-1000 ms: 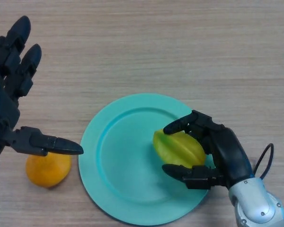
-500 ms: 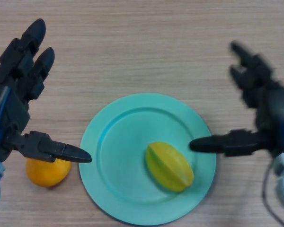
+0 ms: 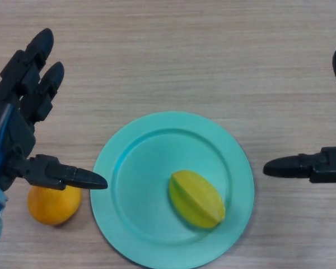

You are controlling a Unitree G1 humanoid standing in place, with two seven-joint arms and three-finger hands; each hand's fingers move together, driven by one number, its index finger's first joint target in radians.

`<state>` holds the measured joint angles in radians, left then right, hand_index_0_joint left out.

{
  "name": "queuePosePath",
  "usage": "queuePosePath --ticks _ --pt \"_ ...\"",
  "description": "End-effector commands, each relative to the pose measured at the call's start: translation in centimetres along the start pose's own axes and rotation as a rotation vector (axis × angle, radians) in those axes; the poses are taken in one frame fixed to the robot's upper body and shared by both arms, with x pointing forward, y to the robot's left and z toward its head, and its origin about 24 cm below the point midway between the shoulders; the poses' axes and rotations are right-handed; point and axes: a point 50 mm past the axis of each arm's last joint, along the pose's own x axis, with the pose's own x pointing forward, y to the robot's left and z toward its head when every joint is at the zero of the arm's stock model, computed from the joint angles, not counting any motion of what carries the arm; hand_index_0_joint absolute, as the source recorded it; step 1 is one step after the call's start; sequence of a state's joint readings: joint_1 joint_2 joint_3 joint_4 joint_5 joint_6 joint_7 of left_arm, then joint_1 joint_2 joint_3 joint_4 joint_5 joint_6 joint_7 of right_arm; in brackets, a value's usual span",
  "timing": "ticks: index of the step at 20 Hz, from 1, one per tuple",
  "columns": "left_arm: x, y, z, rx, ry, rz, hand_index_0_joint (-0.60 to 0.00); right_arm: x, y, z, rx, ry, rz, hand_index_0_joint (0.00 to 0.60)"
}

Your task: Pick up the yellow starfruit and place it on the plate

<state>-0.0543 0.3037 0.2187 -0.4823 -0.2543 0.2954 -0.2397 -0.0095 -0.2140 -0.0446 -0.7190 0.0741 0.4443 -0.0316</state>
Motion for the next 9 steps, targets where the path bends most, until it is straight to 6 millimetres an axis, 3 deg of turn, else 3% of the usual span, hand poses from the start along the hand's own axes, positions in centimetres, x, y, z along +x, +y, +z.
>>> queuePosePath --ticks 1,9 --pt "0.04 1.01 3.46 0.09 -0.231 0.063 0.0 -0.41 0.24 2.28 -0.035 -0.168 0.003 0.0" --pt "0.06 1.63 2.89 0.123 -0.219 0.063 0.0 -0.12 0.5 1.32 -0.097 -0.13 0.063 0.0"
